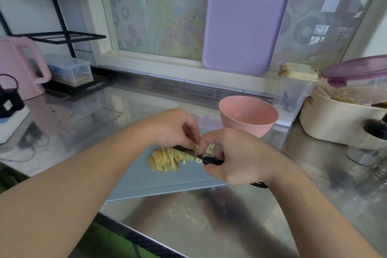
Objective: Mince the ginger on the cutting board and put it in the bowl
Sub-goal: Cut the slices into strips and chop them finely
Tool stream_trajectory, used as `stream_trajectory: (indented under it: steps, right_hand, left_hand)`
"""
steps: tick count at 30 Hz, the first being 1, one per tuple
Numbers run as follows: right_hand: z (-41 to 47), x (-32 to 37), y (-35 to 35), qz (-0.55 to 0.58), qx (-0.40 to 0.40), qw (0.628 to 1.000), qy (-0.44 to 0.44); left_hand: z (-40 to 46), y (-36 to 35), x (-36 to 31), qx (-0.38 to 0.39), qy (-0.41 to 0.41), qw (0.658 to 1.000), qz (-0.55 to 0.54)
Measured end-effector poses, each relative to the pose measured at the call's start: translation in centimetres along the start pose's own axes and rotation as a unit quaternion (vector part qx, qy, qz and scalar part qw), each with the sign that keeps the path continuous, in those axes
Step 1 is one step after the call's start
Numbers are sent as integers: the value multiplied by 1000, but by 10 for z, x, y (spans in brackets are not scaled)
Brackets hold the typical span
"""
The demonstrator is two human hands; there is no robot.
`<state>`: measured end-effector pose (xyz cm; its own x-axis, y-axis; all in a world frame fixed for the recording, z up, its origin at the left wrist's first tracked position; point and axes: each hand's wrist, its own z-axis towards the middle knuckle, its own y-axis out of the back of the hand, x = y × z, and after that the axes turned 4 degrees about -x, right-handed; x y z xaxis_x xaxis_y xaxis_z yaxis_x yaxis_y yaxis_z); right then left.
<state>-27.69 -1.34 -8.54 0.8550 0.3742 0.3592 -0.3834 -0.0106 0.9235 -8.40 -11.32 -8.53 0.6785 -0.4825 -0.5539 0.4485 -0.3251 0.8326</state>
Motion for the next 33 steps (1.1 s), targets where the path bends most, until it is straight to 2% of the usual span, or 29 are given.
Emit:
stream_trajectory:
  steps: [5,8,10,12,15,17,20,23,27,30,33]
  right_hand:
    - [-1,2,0,16,-3,1000,1]
    - [-2,-1,3,58,-1,998,0]
    - [-2,-3,4,94,1,996,-5]
    - [-2,-5,4,127,-1,992,-13]
    - [-1,-9,4,160,-1,987,-22]
    - [-1,-9,5,176,-2,984,-24]
    - [-3,-7,5,165,-7,986,-24]
    - [-4,-2,5,114,-8,993,-15]
    - [-8,7,11,43,-14,999,8]
    - [-9,12,14,9,-25,999,25]
    - [-8,13,13,-10,-27,999,32]
  left_hand:
    - [5,-5,4,-54,7,996,67]
    - [2,1,8,-124,23,991,-33]
    - [-3,6,10,-204,35,968,-139]
    - [-10,10,11,-295,51,928,-220]
    - [-21,12,19,-393,79,881,-253]
    - [-27,9,29,-413,97,871,-248]
    - [-36,3,33,-398,99,885,-220]
    - [-44,6,23,-374,57,913,-152]
    - [-43,16,7,-203,73,976,-18]
    - [-38,17,1,-110,87,989,40]
    - [-30,16,-2,-65,90,993,49]
